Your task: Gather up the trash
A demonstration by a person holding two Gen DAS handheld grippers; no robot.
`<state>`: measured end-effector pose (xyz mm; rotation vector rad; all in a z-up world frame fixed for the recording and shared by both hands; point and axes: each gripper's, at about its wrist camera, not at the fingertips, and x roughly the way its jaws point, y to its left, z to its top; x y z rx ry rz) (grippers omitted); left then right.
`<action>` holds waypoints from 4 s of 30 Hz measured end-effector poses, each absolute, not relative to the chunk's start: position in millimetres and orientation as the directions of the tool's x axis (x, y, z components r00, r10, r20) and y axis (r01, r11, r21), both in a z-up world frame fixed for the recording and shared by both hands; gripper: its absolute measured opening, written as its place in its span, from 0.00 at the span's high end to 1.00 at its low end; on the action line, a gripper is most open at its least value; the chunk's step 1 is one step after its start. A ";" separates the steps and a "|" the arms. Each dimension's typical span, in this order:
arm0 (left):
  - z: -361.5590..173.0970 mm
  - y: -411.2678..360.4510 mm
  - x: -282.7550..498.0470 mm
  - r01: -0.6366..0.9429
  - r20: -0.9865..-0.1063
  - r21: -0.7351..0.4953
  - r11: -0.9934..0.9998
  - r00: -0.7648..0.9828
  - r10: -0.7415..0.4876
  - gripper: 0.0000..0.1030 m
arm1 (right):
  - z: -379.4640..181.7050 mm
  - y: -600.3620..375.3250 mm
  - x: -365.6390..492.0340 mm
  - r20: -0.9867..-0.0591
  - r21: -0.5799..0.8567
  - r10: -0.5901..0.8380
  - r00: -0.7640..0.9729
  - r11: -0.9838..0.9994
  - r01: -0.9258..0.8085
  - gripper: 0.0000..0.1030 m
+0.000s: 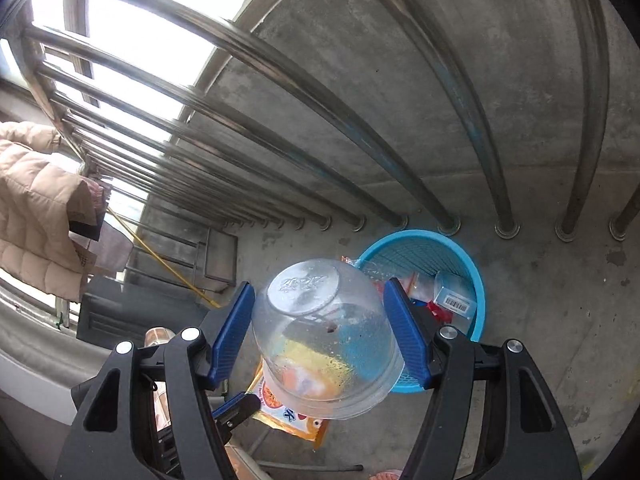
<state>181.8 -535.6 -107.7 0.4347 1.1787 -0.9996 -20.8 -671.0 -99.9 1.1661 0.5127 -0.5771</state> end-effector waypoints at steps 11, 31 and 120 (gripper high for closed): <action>-117.6 -540.0 186.9 0.814 -0.915 -0.242 0.528 -0.010 -0.404 0.47 | -167.0 -671.7 0.5 -0.750 0.622 -0.100 0.654 0.233 0.748 0.23; 28.3 -287.3 162.9 0.767 -0.724 -0.224 0.601 0.281 -0.630 0.28 | -50.8 -559.8 1.1 -0.656 0.646 -0.039 0.754 0.490 0.586 0.24; -69.4 14.7 193.8 0.310 -0.689 -0.548 0.777 0.360 -0.629 0.54 | -33.4 -185.1 198.3 -0.805 0.476 0.448 0.390 0.879 -0.028 0.94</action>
